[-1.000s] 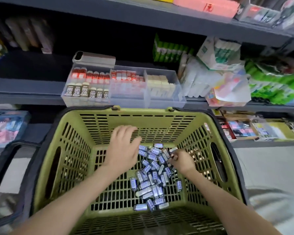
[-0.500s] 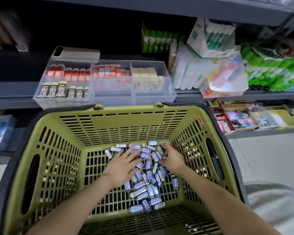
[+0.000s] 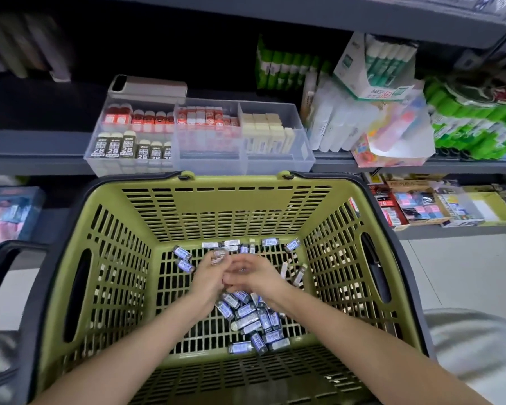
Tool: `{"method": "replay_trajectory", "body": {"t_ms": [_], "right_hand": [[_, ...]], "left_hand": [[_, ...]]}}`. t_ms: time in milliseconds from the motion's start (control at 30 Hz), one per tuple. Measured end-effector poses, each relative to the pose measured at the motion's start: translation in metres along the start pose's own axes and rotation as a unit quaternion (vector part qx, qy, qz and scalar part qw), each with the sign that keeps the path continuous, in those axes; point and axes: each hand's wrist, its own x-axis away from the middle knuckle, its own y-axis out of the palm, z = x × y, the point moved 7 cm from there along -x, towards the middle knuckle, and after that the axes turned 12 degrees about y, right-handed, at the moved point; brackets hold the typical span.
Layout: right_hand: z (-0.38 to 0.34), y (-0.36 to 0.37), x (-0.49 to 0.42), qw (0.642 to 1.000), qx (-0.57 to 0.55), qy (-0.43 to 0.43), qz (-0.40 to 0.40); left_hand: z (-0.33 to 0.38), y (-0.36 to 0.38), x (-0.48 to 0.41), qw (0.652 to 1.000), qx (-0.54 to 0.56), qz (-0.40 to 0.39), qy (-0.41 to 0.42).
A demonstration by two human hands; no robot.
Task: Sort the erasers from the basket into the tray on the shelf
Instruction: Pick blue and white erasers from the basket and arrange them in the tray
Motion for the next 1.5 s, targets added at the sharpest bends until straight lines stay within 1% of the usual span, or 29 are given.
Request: {"method": "replay_trajectory", "body": {"t_ms": [33,67,100,133,167,200,233,300,367,433,500,533,600,667,700,767,800,833,867,933,1000,1067,1167,1233,1267,1333,1367,1433,1500], "right_hand": [[-0.001,-0.007,-0.004,1.0,-0.015,0.016,0.016],[-0.002,-0.02,-0.009,0.997,-0.009,0.027,0.065],[-0.003,-0.038,-0.014,0.988,0.039,0.033,0.144],[-0.005,-0.054,-0.019,0.965,0.125,0.036,0.228],[-0.008,-0.064,-0.023,0.932,0.222,0.039,0.285],[-0.009,-0.067,-0.029,0.902,0.299,0.047,0.307],[-0.007,-0.066,-0.034,0.888,0.339,0.059,0.306],[-0.003,-0.065,-0.042,0.888,0.344,0.073,0.297],[-0.002,-0.07,-0.045,0.905,0.3,0.075,0.292],[-0.004,-0.074,-0.038,0.939,0.201,0.075,0.268],[-0.006,-0.063,-0.026,0.978,0.078,0.069,0.182],[-0.007,-0.051,-0.018,0.989,0.048,0.062,0.125],[-0.011,-0.025,-0.003,0.997,0.05,0.053,0.022],[-0.013,-0.014,0.01,0.995,0.069,0.062,-0.039],[-0.014,-0.02,0.013,0.995,0.065,0.072,-0.037],[-0.013,-0.052,0.017,0.991,0.062,0.106,0.047],[-0.009,-0.074,0.019,0.981,0.098,0.125,0.113],[-0.004,-0.095,0.021,0.958,0.173,0.147,0.177],[0.001,-0.11,0.022,0.923,0.266,0.169,0.222],[0.016,-0.123,0.019,0.857,0.4,0.206,0.25],[0.026,-0.123,0.014,0.841,0.424,0.202,0.271],[0.024,-0.121,0.01,0.844,0.411,0.164,0.302],[0.019,-0.122,0.009,0.864,0.368,0.12,0.32],[0.01,-0.121,0.012,0.897,0.293,0.107,0.312],[0.005,-0.116,0.014,0.926,0.228,0.104,0.282],[-0.013,-0.094,0.018,0.979,0.092,0.073,0.167],[-0.022,-0.081,0.02,0.992,0.043,0.056,0.108],[-0.036,-0.055,0.024,0.999,0.016,0.032,0.02],[-0.044,-0.037,0.028,0.999,0.036,0.015,-0.012]], "left_hand": [[0.002,-0.006,-0.002,0.999,0.028,0.035,-0.002],[0.002,-0.013,-0.006,0.998,0.04,0.053,-0.001],[0.003,-0.019,-0.01,0.997,0.041,0.058,-0.004],[0.003,-0.025,-0.013,0.998,0.028,0.054,-0.01],[0.002,-0.029,-0.015,0.998,0.015,0.049,-0.022],[0.001,-0.032,-0.016,0.998,0.01,0.045,-0.037],[0.0,-0.033,-0.017,0.998,0.016,0.043,-0.052],[-0.001,-0.033,-0.019,0.996,0.035,0.04,-0.071],[-0.002,-0.031,-0.02,0.994,0.067,0.03,-0.078],[-0.004,-0.025,-0.021,0.992,0.094,0.016,-0.079],[-0.007,-0.016,-0.021,0.989,0.12,-0.004,-0.081],[-0.007,-0.009,-0.02,0.988,0.127,-0.029,-0.082],[-0.008,0.007,-0.016,0.985,0.13,-0.082,-0.082],[-0.013,0.016,-0.013,0.982,0.145,-0.078,-0.092],[-0.018,0.016,-0.013,0.982,0.15,-0.055,-0.101],[-0.023,0.013,-0.012,0.982,0.148,-0.019,-0.119],[-0.023,0.011,-0.012,0.981,0.148,-0.016,-0.124],[-0.022,0.008,-0.011,0.981,0.143,-0.022,-0.126],[-0.021,0.005,-0.012,0.983,0.134,-0.03,-0.124],[-0.017,-0.001,-0.014,0.985,0.112,-0.048,-0.12],[-0.014,-0.005,-0.015,0.987,0.089,-0.062,-0.116],[-0.014,-0.007,-0.014,0.989,0.058,-0.077,-0.115],[-0.015,-0.007,-0.011,0.989,0.031,-0.091,-0.116],[-0.014,-0.006,-0.011,0.988,0.03,-0.089,-0.119],[-0.012,-0.005,-0.011,0.988,0.03,-0.09,-0.12],[-0.007,-0.001,-0.009,0.987,0.038,-0.104,-0.12],[-0.005,0.002,-0.007,0.985,0.045,-0.116,-0.12],[0.001,0.011,-0.001,0.981,0.054,-0.139,-0.12],[0.01,0.017,0.004,0.981,0.041,-0.157,-0.111]]}}
